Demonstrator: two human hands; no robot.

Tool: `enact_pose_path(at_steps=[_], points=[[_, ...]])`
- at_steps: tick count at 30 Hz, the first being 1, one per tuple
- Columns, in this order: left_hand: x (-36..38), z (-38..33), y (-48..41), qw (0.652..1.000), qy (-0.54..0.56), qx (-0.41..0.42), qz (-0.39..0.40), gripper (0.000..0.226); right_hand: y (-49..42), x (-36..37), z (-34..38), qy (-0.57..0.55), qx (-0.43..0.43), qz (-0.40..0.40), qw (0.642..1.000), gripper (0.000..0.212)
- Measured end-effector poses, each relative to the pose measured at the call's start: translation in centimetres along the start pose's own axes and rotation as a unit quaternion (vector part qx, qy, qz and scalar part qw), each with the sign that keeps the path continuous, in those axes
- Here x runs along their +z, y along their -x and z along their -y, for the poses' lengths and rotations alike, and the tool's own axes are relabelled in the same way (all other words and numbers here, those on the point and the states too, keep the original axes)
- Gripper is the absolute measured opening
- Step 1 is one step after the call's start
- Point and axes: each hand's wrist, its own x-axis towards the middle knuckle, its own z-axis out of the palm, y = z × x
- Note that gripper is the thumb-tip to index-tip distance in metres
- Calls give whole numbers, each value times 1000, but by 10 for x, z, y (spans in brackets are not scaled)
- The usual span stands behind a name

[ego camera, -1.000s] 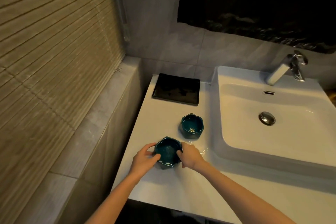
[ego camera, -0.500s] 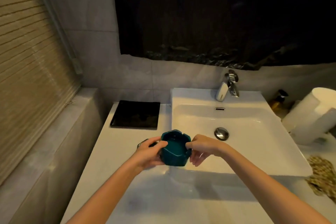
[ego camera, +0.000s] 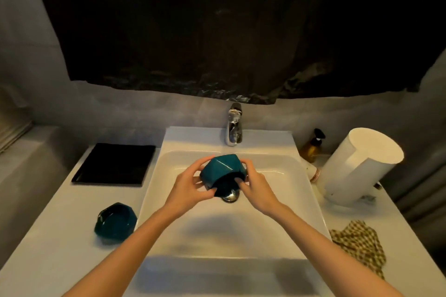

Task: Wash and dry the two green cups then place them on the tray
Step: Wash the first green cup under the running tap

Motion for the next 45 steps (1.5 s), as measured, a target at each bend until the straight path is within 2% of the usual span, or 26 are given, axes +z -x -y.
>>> enact_pose_path(at_steps=[3, 7, 10, 12, 13, 15, 17, 19, 22, 24, 26, 27, 30, 32, 34, 36, 39, 43, 45], points=[[15, 2, -8, 986, -126, 109, -30, 79, -6, -4, -10, -41, -35, -35, 998, 46], [20, 17, -12, 924, -297, 234, -59, 90, -9, 0, -19, -84, -72, -65, 992, 60], [19, 26, -14, 879, -365, 296, -76, 90, -9, 7, -23, -98, -78, -81, 989, 66], [17, 28, -15, 868, -382, 307, -77, 90, -10, 11, -24, -107, -73, -88, 988, 65], [15, 29, -14, 873, -381, 297, -74, 91, -11, 13, -24, -115, -69, -85, 987, 63], [14, 28, -12, 907, -342, 234, -75, 92, -14, 13, -24, -116, -64, -58, 990, 58], [16, 23, -9, 962, -224, 131, -82, 86, -21, 10, -24, -99, -62, -20, 993, 50], [17, 19, -8, 992, -76, 23, -95, 75, -30, 4, -21, -62, -46, 21, 997, 42], [15, 21, -12, 986, 8, -118, -115, 66, -40, -2, -16, 15, -15, 82, 996, 38], [13, 24, -16, 966, 95, -212, -112, 61, -45, -5, -11, 64, 6, 112, 992, 34], [9, 24, -20, 938, 158, -287, -110, 56, -48, -12, -5, 115, 21, 89, 989, 35], [8, 24, -22, 928, 176, -311, -108, 54, -50, -17, -2, 141, 25, 41, 989, 36], [4, 27, -30, 915, 201, -338, -85, 53, -61, -34, 9, 153, -24, -160, 975, 25], [4, 31, -38, 915, 202, -342, -75, 51, -76, -43, 18, 171, -91, -225, 955, 20], [6, 36, -46, 919, 198, -333, -68, 52, -96, -48, 25, 207, -146, -215, 943, 30], [9, 42, -55, 925, 193, -323, -59, 54, -115, -47, 27, 234, -173, -156, 944, 46], [16, 52, -67, 928, 201, -310, -49, 54, -135, -42, 22, 292, -218, -118, 924, 48], [25, 66, -87, 938, 219, -266, -33, 52, -154, -36, 8, 407, -343, -223, 817, 35], [32, 71, -96, 944, 216, -247, -26, 52, -160, -35, 2, 419, -372, -253, 789, 33]])
